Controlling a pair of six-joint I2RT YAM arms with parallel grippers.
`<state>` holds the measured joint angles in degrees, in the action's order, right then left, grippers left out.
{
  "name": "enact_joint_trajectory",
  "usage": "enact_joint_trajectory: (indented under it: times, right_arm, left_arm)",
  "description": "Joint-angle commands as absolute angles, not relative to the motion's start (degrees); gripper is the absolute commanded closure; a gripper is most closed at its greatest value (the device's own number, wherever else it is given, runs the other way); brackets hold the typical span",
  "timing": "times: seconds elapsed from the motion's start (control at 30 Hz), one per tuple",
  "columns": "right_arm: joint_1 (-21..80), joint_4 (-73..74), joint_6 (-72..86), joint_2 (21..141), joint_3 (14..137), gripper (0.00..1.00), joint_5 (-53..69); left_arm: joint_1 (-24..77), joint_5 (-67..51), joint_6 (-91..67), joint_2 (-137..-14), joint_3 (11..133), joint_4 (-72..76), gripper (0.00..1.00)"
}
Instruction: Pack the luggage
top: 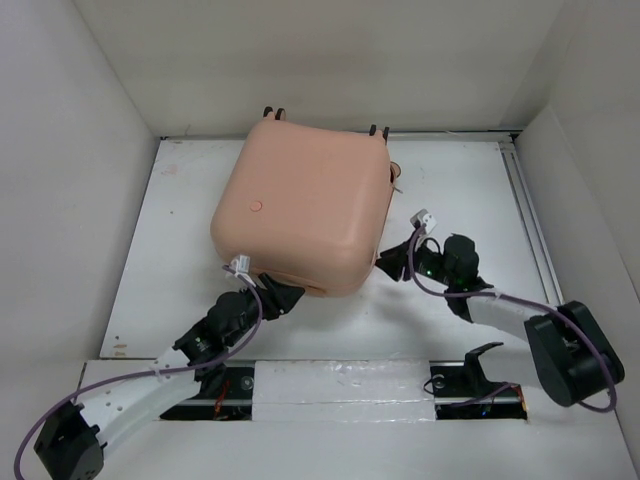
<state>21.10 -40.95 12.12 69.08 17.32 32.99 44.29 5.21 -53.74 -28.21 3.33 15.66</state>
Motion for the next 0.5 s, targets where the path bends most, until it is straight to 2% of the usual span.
enact_joint_trajectory:
  times: [0.0, 0.27, 0.43, 0.47]
  right_arm:
    - [19.08, -50.27, 12.39, 74.59, 21.79, 0.55, 42.61]
    - [18.46, -54.48, 13.53, 80.76, 25.31, 0.55, 49.47]
    - [17.84, -68.53, 20.02, 88.75, 27.94, 0.55, 60.01]
    - [17.84, -71.69, 21.69, 90.34, 28.56, 0.64, 61.16]
  left_arm:
    - [44.56, 5.71, -52.38, -27.51, 0.44, 19.78, 0.51]
    - [44.56, 5.71, -51.86, -28.65, 0.44, 20.3, 0.51]
    - [44.56, 6.23, -51.33, -29.18, 0.44, 20.3, 0.51]
    - [44.56, 6.24, -51.33, -29.18, 0.44, 20.3, 0.51]
